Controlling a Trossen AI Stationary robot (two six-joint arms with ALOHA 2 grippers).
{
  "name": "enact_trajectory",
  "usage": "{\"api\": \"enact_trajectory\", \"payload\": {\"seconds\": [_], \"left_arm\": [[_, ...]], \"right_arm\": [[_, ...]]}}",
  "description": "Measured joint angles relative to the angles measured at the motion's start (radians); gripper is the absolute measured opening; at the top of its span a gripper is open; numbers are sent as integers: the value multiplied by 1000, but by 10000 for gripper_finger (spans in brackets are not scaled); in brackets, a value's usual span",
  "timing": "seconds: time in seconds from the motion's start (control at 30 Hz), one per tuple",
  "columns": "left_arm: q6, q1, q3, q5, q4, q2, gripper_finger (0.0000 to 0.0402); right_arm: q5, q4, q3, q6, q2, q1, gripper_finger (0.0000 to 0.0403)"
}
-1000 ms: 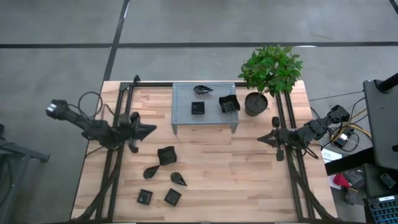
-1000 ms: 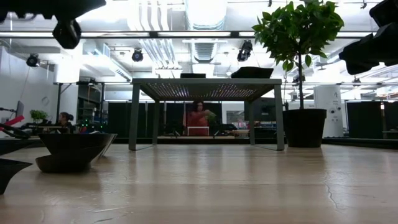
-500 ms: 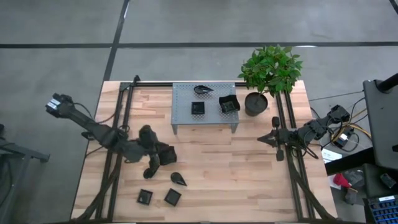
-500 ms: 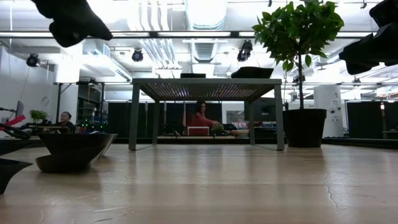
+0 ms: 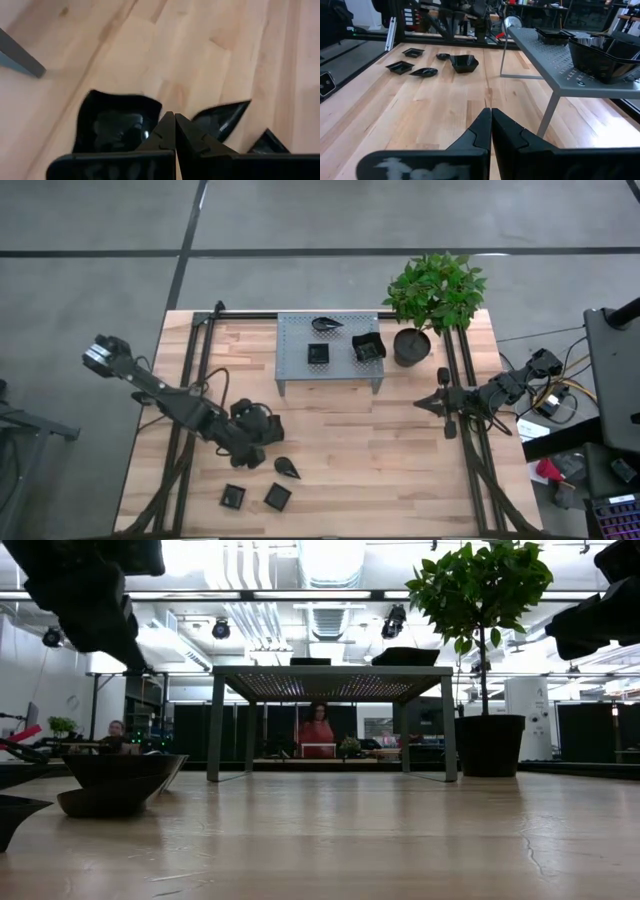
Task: Pick & Place Mini shaped plates
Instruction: Stack the black distorted square plate on top of the black distorted square plates on the shelf
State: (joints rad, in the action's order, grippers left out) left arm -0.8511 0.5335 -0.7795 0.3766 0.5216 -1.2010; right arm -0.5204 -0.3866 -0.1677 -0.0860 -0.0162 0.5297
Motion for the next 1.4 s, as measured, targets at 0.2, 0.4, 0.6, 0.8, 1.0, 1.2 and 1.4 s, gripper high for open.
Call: {"api": "enact_trajectory", "payload": {"seconds": [0.2,0.4,0.6,0.8,1.0,1.2,1.4], "left_arm": [[-51,3,0,-43,-5,-14,0],[-82,4,0,-45,-34,-71,1],[-91,5,0,-64,-65,-140,43],[-67,5,0,-76,-61,-198,109],[-27,4,0,-87,-61,-240,127],[6,-3,0,-64,-57,-282,120],[43,-19,0,-65,-55,-324,101]], "right_arm": [[0,0,0,0,0,0,8],[0,0,0,0,0,0,8],[0,0,0,0,1,-1,8],[0,0,0,0,1,0,8],[0,0,0,0,1,0,8],[0,0,0,0,1,0,8],[0,0,0,0,1,0,8]]}}
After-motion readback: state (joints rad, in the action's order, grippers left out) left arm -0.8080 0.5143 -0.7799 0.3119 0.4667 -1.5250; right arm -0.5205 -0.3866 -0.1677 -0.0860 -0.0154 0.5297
